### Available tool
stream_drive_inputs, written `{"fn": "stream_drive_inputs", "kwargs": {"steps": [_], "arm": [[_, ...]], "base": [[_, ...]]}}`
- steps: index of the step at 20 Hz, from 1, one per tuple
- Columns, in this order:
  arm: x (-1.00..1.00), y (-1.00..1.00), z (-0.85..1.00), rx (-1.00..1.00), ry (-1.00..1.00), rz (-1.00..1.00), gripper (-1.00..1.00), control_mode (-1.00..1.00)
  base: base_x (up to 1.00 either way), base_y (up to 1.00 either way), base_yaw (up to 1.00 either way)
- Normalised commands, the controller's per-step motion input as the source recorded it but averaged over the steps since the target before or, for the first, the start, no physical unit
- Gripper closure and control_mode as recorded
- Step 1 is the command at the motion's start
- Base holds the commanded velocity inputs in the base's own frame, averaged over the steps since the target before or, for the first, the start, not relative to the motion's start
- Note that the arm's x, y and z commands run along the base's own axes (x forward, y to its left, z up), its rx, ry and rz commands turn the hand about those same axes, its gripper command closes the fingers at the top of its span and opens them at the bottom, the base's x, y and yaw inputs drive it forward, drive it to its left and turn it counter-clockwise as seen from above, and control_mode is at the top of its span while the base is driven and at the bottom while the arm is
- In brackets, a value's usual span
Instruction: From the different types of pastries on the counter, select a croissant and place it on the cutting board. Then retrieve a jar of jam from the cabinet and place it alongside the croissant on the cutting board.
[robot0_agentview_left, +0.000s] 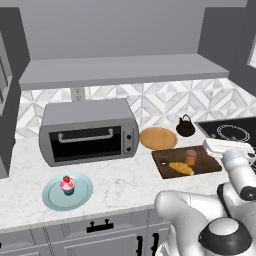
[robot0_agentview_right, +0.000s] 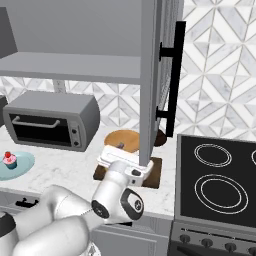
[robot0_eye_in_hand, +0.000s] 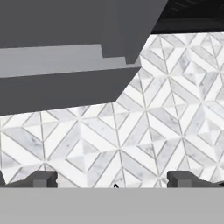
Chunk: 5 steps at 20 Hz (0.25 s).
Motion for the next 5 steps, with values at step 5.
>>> {"fn": "stream_drive_inputs", "kwargs": {"steps": [5], "arm": [[0.00,0.00,0.00,0.00,0.00,0.00,-1.00,-1.00]], "base": [[0.00,0.00,0.00]]}}
